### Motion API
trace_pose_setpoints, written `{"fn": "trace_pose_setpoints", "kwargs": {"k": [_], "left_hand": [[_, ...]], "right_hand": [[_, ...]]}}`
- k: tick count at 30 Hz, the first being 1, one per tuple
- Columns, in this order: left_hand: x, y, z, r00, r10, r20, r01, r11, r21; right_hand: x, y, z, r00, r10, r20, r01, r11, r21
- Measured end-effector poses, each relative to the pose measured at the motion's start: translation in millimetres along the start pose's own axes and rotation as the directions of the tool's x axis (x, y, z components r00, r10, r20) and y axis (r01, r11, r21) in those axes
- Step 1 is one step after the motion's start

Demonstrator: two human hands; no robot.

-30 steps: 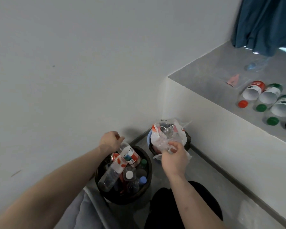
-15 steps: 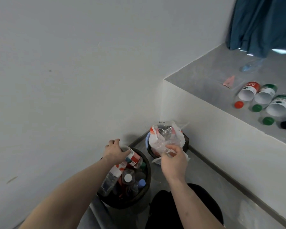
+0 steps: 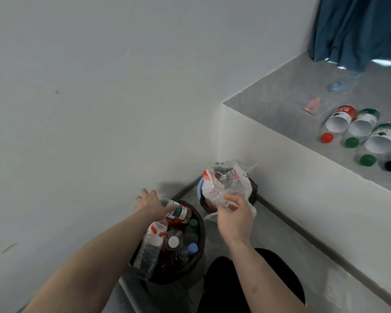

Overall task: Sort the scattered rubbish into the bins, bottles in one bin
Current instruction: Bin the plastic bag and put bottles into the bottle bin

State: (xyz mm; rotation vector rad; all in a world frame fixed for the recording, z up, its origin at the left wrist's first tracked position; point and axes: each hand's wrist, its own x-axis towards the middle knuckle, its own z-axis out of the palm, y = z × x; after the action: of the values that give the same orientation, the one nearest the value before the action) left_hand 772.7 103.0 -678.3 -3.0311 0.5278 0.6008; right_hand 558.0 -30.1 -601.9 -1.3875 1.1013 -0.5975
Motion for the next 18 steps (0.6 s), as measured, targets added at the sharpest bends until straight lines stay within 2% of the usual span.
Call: {"fn": "trace_pose_setpoints", "kwargs": {"k": [7,18], "left_hand": [[-3,3,3,0.993,0.068,-0.093,-0.079,0.989,-0.128],[0,-3,-12,0.993,0.118,-0.013,-0.119,0.982,-0.149]], "right_hand": [[-1,0,0,0.999,-0.028,-0.017,0.027,0.998,-0.060],[2,4,-2,0.999,-0.018,-0.030,0.016,0.997,-0.075]]}}
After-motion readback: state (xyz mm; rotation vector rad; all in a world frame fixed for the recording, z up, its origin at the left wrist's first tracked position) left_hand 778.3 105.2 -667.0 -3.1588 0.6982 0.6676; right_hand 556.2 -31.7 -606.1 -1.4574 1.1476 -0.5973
